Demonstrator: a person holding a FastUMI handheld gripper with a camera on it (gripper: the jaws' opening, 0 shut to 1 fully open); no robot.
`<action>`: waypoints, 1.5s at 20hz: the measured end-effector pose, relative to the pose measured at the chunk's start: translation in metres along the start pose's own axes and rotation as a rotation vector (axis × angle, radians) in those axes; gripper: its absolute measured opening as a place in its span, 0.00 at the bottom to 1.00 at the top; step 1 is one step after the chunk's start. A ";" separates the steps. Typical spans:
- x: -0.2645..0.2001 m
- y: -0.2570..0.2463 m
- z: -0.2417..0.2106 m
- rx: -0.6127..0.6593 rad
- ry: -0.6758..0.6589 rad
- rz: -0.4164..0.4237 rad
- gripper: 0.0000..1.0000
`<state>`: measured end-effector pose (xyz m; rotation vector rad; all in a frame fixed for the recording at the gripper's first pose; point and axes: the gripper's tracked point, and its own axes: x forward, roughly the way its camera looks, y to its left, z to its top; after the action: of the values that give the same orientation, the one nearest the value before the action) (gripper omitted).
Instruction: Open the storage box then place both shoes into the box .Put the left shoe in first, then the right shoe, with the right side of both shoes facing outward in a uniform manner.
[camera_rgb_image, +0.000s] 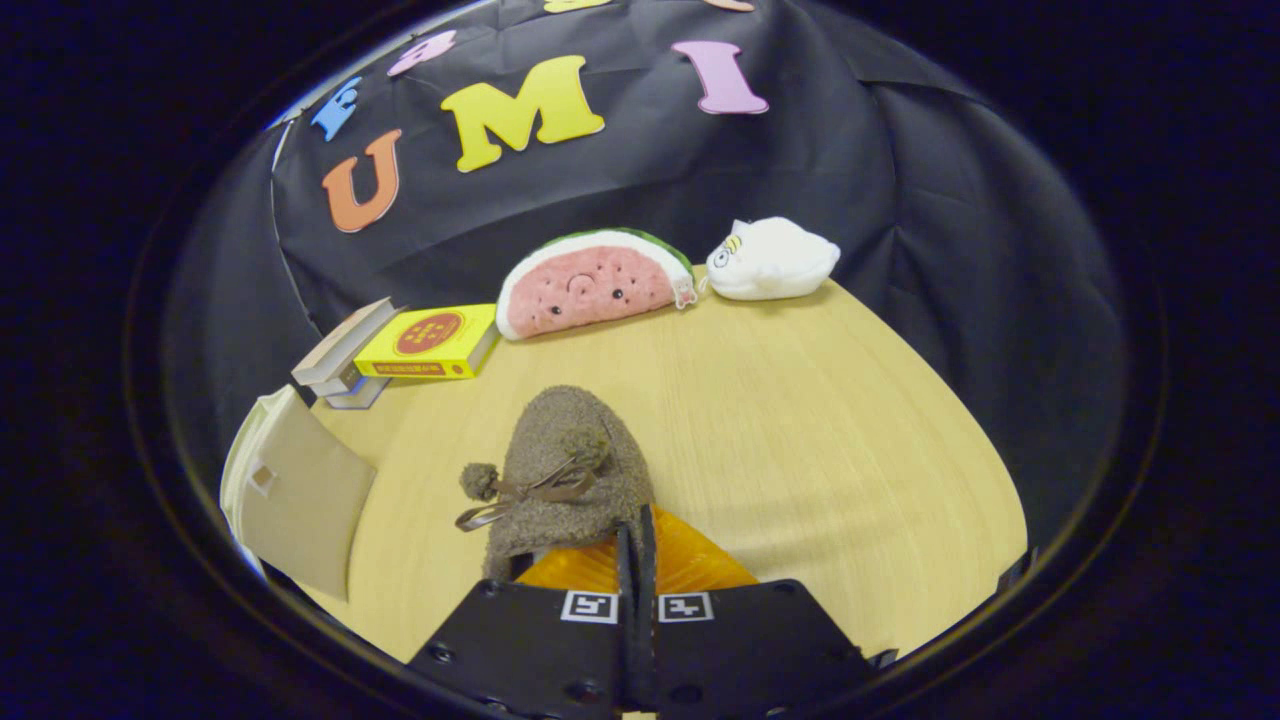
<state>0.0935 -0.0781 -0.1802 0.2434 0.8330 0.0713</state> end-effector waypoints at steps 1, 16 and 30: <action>-0.012 0.016 0.005 0.013 -0.018 0.002 0.00; -0.079 0.345 0.034 0.150 -0.094 0.216 0.00; -0.038 0.391 -0.016 0.083 -0.058 0.067 0.00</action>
<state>0.0691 0.2985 -0.0687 0.3499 0.7705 0.0921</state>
